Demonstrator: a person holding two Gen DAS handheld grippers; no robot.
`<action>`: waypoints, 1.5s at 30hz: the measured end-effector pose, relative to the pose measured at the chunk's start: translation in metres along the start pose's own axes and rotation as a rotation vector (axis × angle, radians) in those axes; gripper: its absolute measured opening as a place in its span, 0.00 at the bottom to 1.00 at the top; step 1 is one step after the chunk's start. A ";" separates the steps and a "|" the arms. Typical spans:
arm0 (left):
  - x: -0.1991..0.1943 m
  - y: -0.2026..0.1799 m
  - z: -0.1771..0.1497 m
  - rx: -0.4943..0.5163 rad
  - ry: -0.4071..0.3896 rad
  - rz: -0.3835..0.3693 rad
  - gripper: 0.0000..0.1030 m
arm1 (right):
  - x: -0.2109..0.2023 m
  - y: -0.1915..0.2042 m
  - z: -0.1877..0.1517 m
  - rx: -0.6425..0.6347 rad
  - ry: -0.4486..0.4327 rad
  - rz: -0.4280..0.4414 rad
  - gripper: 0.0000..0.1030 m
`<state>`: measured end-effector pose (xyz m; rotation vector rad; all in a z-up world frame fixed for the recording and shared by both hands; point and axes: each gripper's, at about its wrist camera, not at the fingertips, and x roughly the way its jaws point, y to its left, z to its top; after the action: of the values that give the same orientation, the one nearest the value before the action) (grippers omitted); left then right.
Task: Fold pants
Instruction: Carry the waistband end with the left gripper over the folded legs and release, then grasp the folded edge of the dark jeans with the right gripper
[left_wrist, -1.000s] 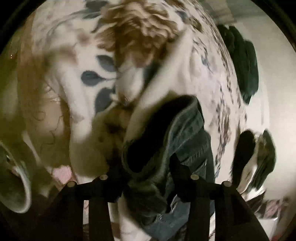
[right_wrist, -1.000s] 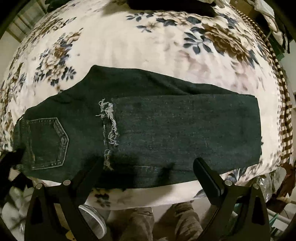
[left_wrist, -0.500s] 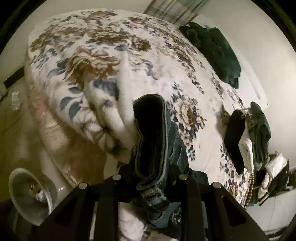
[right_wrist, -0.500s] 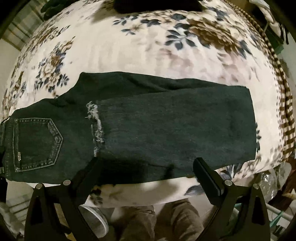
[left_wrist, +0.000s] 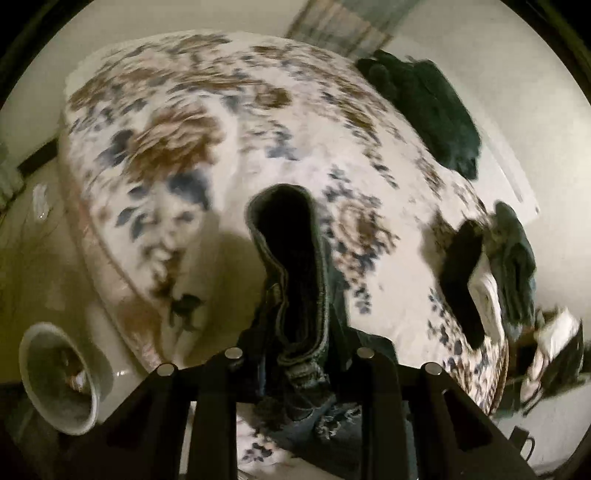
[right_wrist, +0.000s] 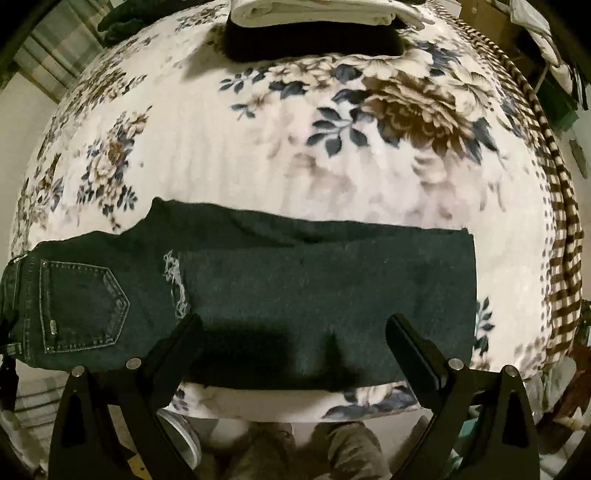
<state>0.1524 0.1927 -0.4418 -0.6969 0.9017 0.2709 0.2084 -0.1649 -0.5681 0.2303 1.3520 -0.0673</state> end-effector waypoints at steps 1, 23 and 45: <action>-0.001 -0.009 -0.001 0.023 -0.001 -0.013 0.19 | 0.000 -0.002 0.001 0.004 -0.004 0.002 0.98; 0.081 -0.216 -0.226 0.571 0.393 -0.135 0.39 | -0.005 -0.194 -0.030 0.214 -0.003 -0.015 0.98; 0.108 -0.115 -0.124 0.582 0.271 0.384 0.89 | 0.105 -0.060 0.042 -0.014 0.197 0.456 0.99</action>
<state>0.1968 0.0177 -0.5290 -0.0137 1.3017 0.2385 0.2606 -0.2226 -0.6693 0.5388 1.4647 0.3553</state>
